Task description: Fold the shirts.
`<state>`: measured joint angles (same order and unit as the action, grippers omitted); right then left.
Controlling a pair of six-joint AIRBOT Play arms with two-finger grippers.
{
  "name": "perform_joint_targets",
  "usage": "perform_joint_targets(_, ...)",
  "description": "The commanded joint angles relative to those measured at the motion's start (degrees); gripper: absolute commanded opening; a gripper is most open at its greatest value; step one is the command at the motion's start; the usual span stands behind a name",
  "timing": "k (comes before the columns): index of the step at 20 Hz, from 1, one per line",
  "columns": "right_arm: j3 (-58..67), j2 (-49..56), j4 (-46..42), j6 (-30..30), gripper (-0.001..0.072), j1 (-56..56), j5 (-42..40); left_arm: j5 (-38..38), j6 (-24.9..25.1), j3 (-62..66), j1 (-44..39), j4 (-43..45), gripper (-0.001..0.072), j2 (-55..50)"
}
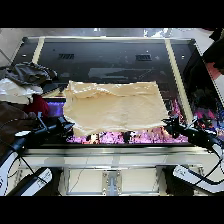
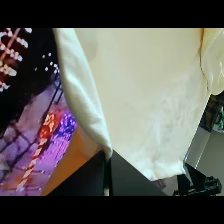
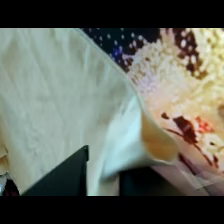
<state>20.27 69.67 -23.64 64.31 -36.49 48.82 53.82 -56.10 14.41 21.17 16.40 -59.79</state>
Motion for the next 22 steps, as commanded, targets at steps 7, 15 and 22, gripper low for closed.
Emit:
perform_joint_targets(7,18.3,-15.5,1.9,-8.2,0.0009,2.7,20.5,9.9,-2.4,10.7,1.1,-0.6,0.0011,17.3)
perform_joint_targets(15,55.0,-51.6,-35.9,5.2,0.0007,2.7,25.0,5.7,-22.0,45.4,18.3,19.8,0.0010,48.2)
perform_joint_targets(22,72.0,-40.9,-42.6,5.8,0.0006,2.7,24.9,15.1,-22.1,75.5,13.8,39.3,0.0010,33.1)
